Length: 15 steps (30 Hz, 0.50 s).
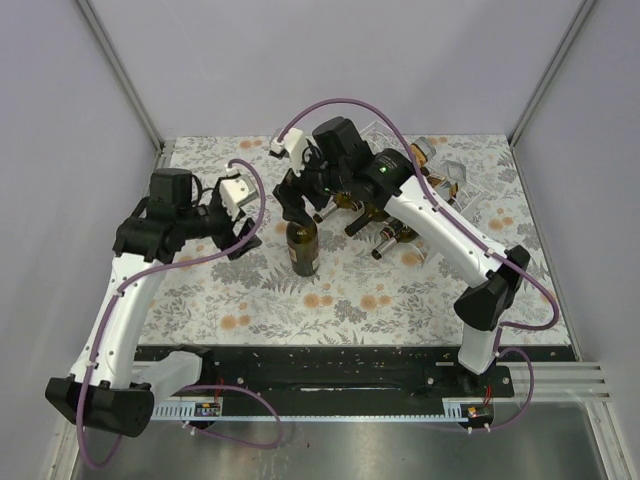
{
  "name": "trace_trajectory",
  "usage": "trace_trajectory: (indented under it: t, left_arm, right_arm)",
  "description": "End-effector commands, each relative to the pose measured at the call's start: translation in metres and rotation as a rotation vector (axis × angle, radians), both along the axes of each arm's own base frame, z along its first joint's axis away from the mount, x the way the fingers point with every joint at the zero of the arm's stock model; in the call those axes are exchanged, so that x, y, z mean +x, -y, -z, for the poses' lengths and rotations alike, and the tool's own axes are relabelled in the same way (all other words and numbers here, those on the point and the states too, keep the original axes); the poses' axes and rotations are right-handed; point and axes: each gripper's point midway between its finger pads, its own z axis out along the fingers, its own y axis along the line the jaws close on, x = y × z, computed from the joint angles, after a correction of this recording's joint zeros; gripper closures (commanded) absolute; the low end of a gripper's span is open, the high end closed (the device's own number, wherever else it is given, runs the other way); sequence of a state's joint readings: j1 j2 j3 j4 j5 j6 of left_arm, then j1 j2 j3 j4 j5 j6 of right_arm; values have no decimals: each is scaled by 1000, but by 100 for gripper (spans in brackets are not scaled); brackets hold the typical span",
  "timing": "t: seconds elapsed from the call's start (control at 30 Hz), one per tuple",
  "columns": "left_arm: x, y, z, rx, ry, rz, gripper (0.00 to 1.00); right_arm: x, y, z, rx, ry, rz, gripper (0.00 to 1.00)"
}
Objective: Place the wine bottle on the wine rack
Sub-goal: Pick up the wine bottle from the center of the board.
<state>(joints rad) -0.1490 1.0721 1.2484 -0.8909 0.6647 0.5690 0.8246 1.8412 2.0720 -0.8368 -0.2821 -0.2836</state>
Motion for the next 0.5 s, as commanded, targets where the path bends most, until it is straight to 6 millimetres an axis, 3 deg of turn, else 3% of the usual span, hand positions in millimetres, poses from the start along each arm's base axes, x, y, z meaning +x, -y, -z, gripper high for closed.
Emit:
trace_trajectory:
  t: [0.0,0.27,0.47]
  left_arm:
    - [-7,8,-23,100,138,54,20]
    - [-13,22,-48,273,300,112,20]
    - [-21,34,-63,453,379,199,20]
  right_arm:
    - [-12,12,-41,60,54,26,0]
    - [-1,55,-48,53,111,210,1]
    - [9,96,-57,131,30,284,0]
